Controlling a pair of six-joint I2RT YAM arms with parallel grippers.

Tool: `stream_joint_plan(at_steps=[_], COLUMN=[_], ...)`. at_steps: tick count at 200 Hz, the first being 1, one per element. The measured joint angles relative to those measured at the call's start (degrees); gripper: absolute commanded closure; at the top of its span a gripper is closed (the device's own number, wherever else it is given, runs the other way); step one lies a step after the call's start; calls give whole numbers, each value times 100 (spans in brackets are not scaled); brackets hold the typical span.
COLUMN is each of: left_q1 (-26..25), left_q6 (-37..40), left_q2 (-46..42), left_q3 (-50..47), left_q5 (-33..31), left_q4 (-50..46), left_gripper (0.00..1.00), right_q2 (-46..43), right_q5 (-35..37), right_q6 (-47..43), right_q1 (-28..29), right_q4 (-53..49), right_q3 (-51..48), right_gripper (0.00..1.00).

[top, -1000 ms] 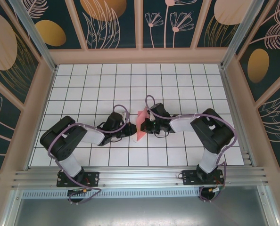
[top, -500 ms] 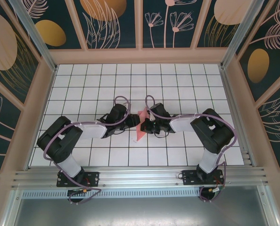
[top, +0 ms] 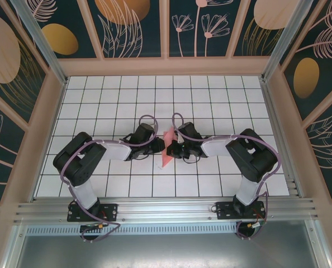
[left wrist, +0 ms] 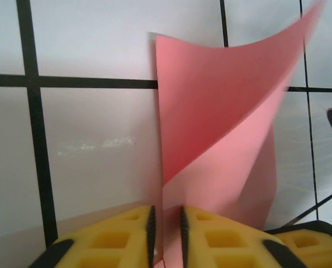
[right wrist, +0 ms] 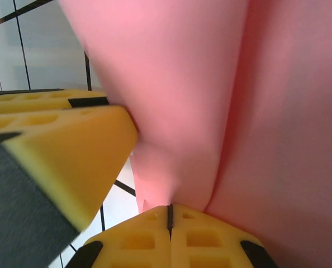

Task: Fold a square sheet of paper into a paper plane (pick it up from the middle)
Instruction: Fourth fold the wing at the center of the table.

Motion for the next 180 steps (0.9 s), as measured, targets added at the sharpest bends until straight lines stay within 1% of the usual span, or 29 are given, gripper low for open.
stream_joint_plan(at_steps=[37, 82, 126, 180], left_q1=[2, 7, 9, 26], left_q6=[157, 236, 269, 282], left_q2=[72, 87, 96, 107], left_q3=[81, 87, 92, 98], left_q5=[-15, -2, 7, 33], left_q4=[-131, -129, -129, -129], left_gripper=[91, 92, 93, 94], right_q2=[0, -72, -181, -96], right_q5=[-2, -122, -328, -348], right_q6=[2, 46, 114, 264], right_q1=[0, 0, 44, 170], right_q4=[0, 22, 280, 544], right_q3=[13, 11, -31, -208], right_gripper=[95, 94, 94, 95])
